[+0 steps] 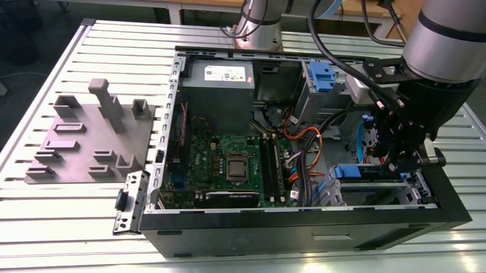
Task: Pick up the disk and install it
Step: 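Insert the first disk wire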
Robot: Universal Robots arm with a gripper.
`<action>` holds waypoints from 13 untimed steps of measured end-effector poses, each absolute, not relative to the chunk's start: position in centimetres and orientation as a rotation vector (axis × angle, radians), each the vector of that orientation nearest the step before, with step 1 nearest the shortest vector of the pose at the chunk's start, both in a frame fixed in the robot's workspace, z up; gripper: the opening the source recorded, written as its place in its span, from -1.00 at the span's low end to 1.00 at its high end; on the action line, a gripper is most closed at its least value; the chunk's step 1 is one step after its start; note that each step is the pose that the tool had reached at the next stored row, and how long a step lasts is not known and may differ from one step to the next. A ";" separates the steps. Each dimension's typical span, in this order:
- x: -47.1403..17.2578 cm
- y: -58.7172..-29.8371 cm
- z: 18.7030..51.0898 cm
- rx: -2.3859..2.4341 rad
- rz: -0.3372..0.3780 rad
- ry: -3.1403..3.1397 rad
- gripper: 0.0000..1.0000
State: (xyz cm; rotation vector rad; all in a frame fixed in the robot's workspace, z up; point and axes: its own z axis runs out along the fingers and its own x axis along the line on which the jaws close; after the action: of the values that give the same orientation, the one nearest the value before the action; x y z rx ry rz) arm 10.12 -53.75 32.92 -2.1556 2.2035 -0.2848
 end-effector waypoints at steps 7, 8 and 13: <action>10.1 -53.7 33.2 -2.155 -0.284 2.203 -0.19; 10.1 -53.7 33.2 -2.156 -0.285 2.203 -0.19; 10.1 -53.7 33.7 -2.156 -0.286 2.204 -0.19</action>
State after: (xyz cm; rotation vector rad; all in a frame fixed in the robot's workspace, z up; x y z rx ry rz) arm 10.12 -53.75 33.73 -2.1560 2.2038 -0.2859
